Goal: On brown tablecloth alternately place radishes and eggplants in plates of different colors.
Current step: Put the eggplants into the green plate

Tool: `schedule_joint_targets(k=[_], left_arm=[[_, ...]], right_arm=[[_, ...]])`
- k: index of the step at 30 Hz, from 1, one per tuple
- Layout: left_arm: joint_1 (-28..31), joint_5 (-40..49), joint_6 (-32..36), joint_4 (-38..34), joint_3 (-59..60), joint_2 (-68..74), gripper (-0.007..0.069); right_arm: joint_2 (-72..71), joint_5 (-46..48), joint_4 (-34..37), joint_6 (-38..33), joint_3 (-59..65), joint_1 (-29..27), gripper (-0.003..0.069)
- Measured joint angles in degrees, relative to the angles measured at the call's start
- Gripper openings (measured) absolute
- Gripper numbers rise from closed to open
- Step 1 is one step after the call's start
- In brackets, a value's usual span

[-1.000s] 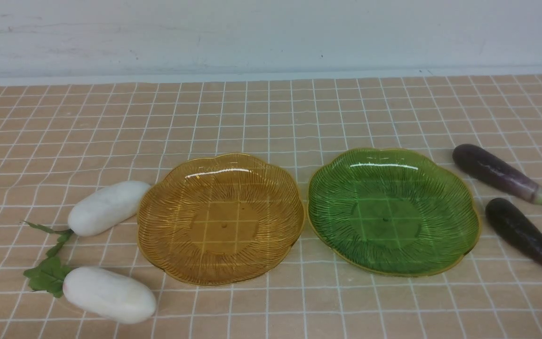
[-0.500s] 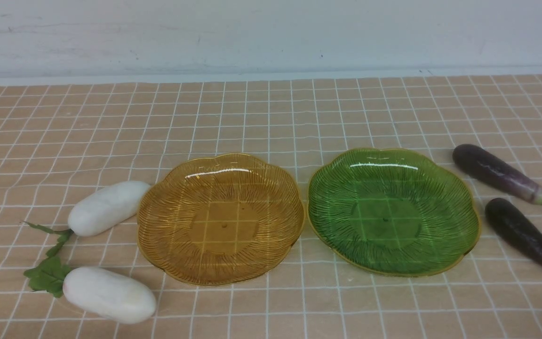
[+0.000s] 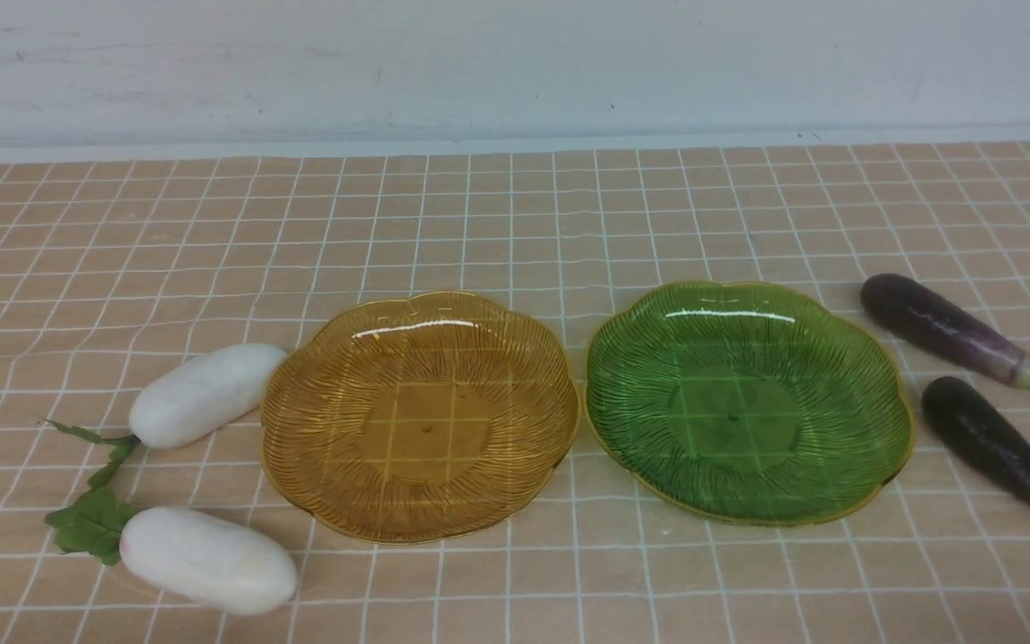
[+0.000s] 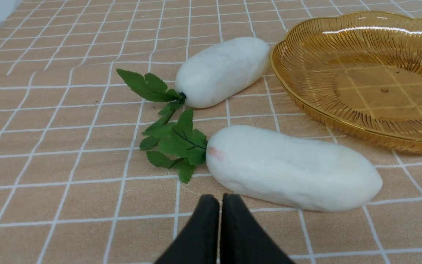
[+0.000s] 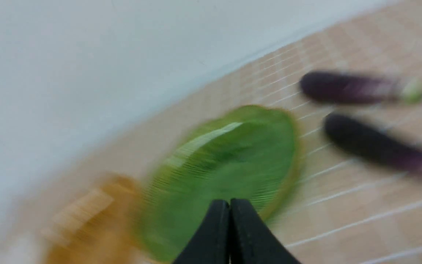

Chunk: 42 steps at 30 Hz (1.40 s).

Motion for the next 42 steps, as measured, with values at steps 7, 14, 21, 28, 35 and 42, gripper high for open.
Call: schedule_joint_targets(k=[7, 14, 21, 28, 35, 42], left_arm=[[0.00, 0.00, 0.00, 0.00, 0.00, 0.00, -0.0004], [0.00, 0.00, 0.00, 0.00, 0.00, 0.00, -0.0004], [0.00, 0.00, 0.00, 0.00, 0.00, 0.00, -0.0004], [0.00, 0.00, 0.00, 0.00, 0.00, 0.00, -0.0004], [-0.06, 0.00, 0.00, 0.00, 0.00, 0.00, -0.0004], [-0.06, -0.75, -0.32, -0.24, 0.00, 0.00, -0.0004]], right_arm=[[0.00, -2.19, 13.04, -0.75, -0.41, 0.00, -0.0006], [8.10, 1.11, 6.43, -22.71, -23.65, 0.00, -0.0006], [32.74, 32.49, -10.20, -19.86, -40.11, 0.00, -0.0006], [56.42, 42.70, -29.60, -7.29, -44.14, 0.00, -0.0006], [69.35, 40.08, -40.21, -0.88, -48.19, 0.00, 0.0019], [84.72, 32.56, -44.26, -4.05, -52.31, 0.05, 0.0264]])
